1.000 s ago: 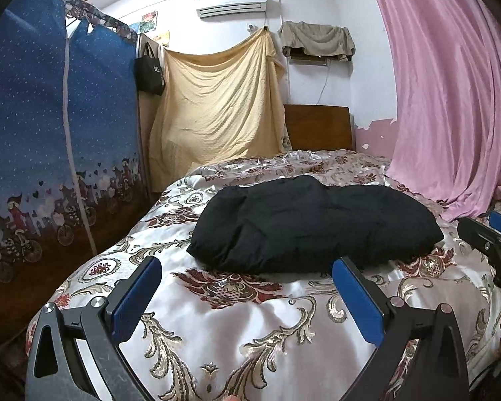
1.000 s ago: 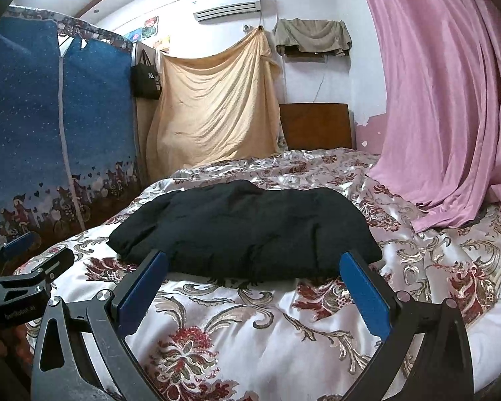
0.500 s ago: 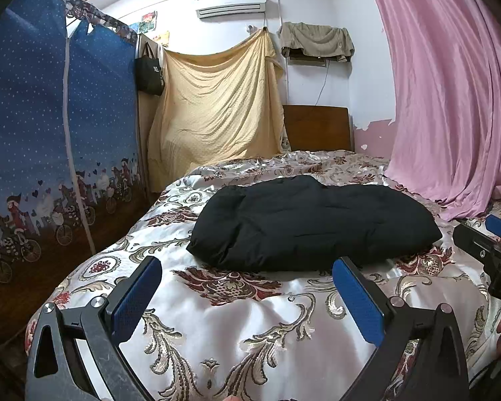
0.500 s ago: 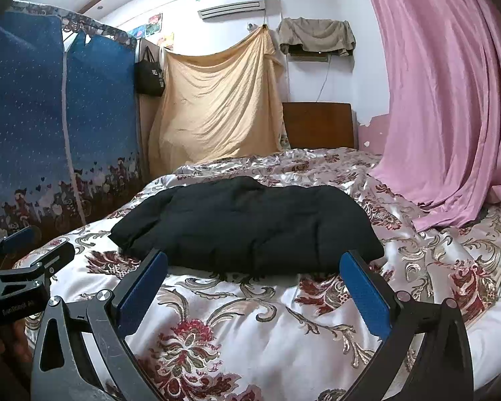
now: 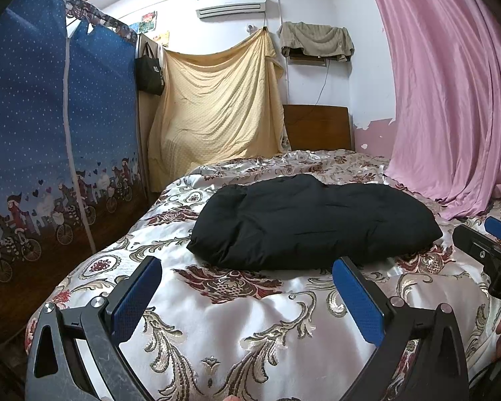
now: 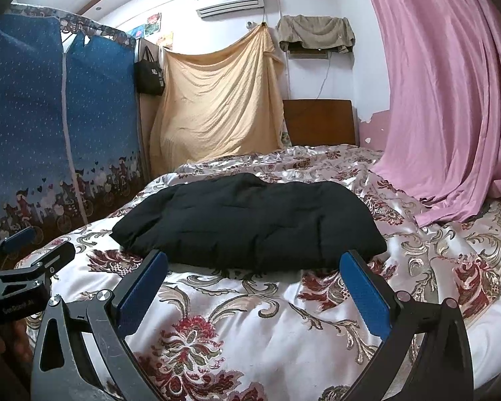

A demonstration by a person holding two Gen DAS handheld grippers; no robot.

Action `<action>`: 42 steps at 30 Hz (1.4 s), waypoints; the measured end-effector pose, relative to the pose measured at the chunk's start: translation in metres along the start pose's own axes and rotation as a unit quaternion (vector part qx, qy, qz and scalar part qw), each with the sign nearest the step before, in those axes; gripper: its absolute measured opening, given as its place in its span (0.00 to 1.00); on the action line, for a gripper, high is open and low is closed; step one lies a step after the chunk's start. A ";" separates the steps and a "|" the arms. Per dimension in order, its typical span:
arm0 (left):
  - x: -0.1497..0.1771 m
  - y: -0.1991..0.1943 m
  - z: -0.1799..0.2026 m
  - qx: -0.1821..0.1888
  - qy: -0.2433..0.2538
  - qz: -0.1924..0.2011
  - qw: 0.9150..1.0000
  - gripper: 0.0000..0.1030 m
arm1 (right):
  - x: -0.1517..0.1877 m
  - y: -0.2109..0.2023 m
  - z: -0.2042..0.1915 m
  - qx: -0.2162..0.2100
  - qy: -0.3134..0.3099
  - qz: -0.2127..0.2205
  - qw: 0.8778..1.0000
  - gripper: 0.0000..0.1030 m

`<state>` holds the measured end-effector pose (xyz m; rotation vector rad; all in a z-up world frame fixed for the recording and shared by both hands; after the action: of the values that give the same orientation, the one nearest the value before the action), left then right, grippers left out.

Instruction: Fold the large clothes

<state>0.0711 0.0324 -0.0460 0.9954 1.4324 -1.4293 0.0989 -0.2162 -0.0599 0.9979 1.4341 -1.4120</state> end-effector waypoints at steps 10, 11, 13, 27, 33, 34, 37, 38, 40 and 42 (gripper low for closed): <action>0.000 0.000 0.000 0.001 0.000 0.000 1.000 1.00 | 0.000 0.000 0.000 0.000 -0.001 0.000 1.000 0.99; 0.000 0.000 0.000 0.000 -0.001 0.001 1.000 1.00 | 0.000 0.000 0.000 0.000 -0.001 0.000 1.000 0.99; 0.000 0.000 -0.001 0.000 -0.001 0.000 1.000 1.00 | 0.000 0.000 0.000 0.000 -0.001 0.000 1.000 0.99; 0.000 0.000 -0.001 0.000 0.000 0.002 1.000 1.00 | 0.001 0.000 0.001 0.000 -0.001 0.000 1.000 0.99; -0.001 -0.002 -0.004 0.000 0.000 0.003 1.000 1.00 | 0.000 0.000 0.000 0.001 0.000 0.000 1.000 0.99; -0.001 -0.002 -0.004 -0.001 -0.001 0.003 1.000 1.00 | 0.000 0.000 0.000 0.000 0.000 0.000 1.000 0.99; -0.001 -0.002 -0.004 -0.001 0.000 0.003 1.000 1.00 | 0.001 0.000 0.001 0.000 -0.001 0.000 1.000 0.99; -0.001 -0.002 -0.004 0.000 0.000 0.003 1.000 1.00 | 0.000 0.000 0.000 0.000 -0.001 0.000 1.000 0.99; -0.001 -0.002 -0.004 0.000 0.000 0.003 1.000 1.00 | 0.001 0.000 0.001 0.000 0.000 0.000 1.000 0.99; -0.002 -0.002 -0.006 -0.001 0.001 0.003 1.000 1.00 | 0.001 0.000 0.001 0.000 0.000 0.000 1.000 0.99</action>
<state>0.0698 0.0384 -0.0433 0.9990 1.4298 -1.4222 0.0988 -0.2168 -0.0609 0.9970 1.4345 -1.4124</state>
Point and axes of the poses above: each gripper's, at about its wrist camera, not at the fingertips, and y roughly the way its jaws point, z to its right, x to its underside, the point moved 8 cm from there along y, roughly the way its jaws point, and after that the axes turned 4 degrees about -y, right-handed, at the moved point
